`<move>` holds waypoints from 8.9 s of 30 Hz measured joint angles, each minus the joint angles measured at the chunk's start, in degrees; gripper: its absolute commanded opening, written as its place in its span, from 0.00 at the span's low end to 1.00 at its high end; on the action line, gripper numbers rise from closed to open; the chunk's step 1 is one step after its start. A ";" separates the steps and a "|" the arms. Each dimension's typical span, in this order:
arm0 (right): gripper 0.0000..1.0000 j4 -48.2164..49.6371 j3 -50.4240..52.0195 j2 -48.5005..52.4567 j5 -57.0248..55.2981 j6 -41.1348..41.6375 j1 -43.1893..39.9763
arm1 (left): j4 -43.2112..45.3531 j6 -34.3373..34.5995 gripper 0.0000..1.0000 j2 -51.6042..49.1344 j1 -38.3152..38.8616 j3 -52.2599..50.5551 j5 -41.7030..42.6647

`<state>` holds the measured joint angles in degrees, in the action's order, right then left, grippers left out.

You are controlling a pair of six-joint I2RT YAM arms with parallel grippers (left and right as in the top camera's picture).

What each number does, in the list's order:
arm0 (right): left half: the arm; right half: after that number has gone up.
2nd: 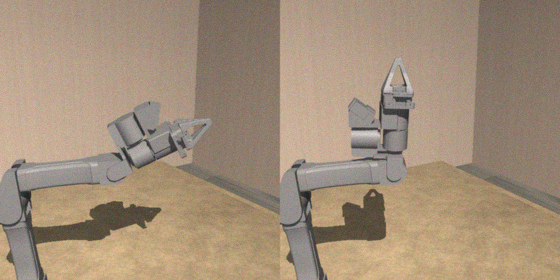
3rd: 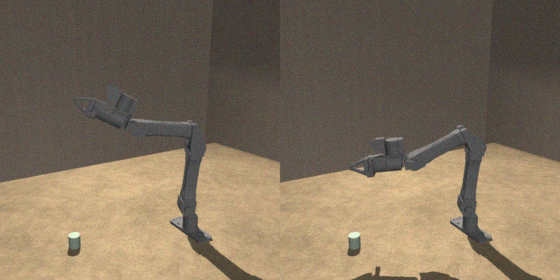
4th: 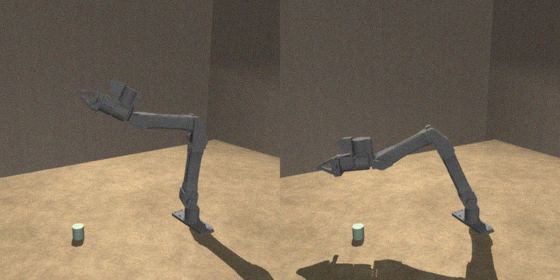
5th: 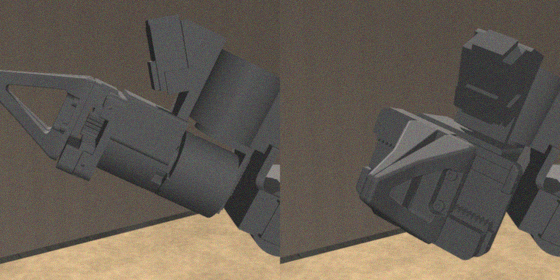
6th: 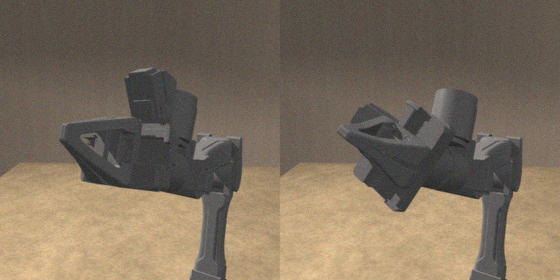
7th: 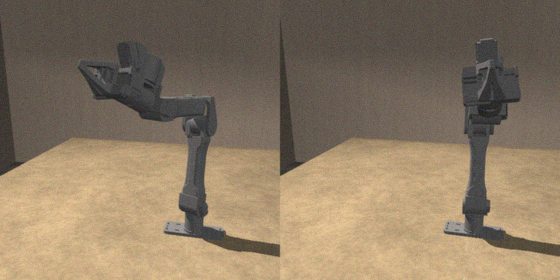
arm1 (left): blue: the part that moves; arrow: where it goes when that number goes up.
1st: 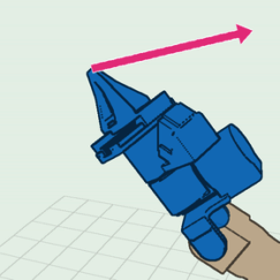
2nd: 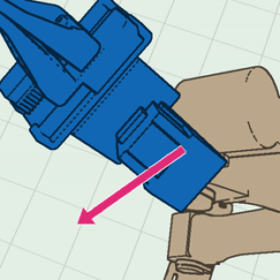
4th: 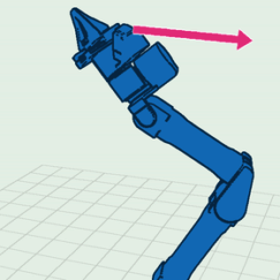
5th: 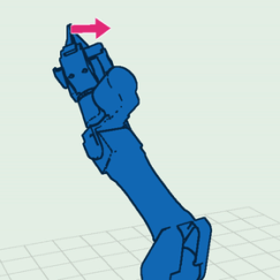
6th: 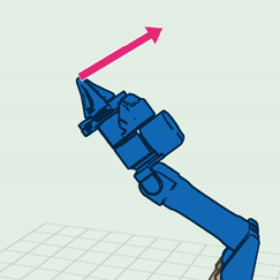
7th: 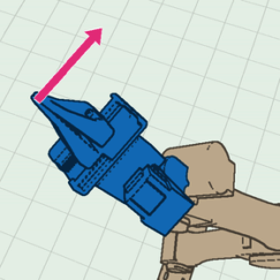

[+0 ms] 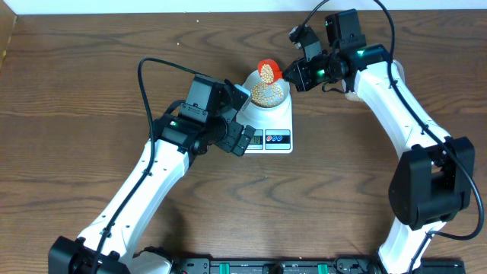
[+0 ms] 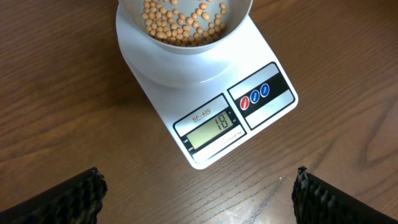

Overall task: Scoop item into bowl and weigh 50g on scale
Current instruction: 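Tilt the red scoop with the right gripper to pour beans into the bowl, then move the empty red scoop back to the bean tub with the right gripper, then scoop a second load of beans from the tub with the right gripper, then carry the filled red scoop toward the white bowl with the right gripper, then tilt the red scoop over the white bowl to pour beans, right gripper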

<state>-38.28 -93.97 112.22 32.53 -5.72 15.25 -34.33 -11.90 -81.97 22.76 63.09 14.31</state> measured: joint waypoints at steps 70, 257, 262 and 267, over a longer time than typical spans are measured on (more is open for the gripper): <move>0.01 -7.04 -0.07 -4.63 -5.64 -25.18 2.51 | 0.00 0.02 0.98 0.00 0.00 0.00 0.00; 0.01 -8.94 2.84 2.05 22.43 -6.93 -9.57 | 0.00 0.02 0.98 0.00 0.00 0.00 0.02; 0.01 -8.39 2.84 1.99 17.00 -7.52 -7.96 | 0.00 0.02 0.98 0.00 0.00 0.00 0.00; 0.01 -8.11 2.84 1.20 13.62 -9.01 -6.58 | 0.00 0.02 0.98 0.00 0.00 -0.02 0.00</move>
<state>-46.39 -91.13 113.43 46.15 -14.72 8.67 -34.33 -11.88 -81.97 22.76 63.07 14.31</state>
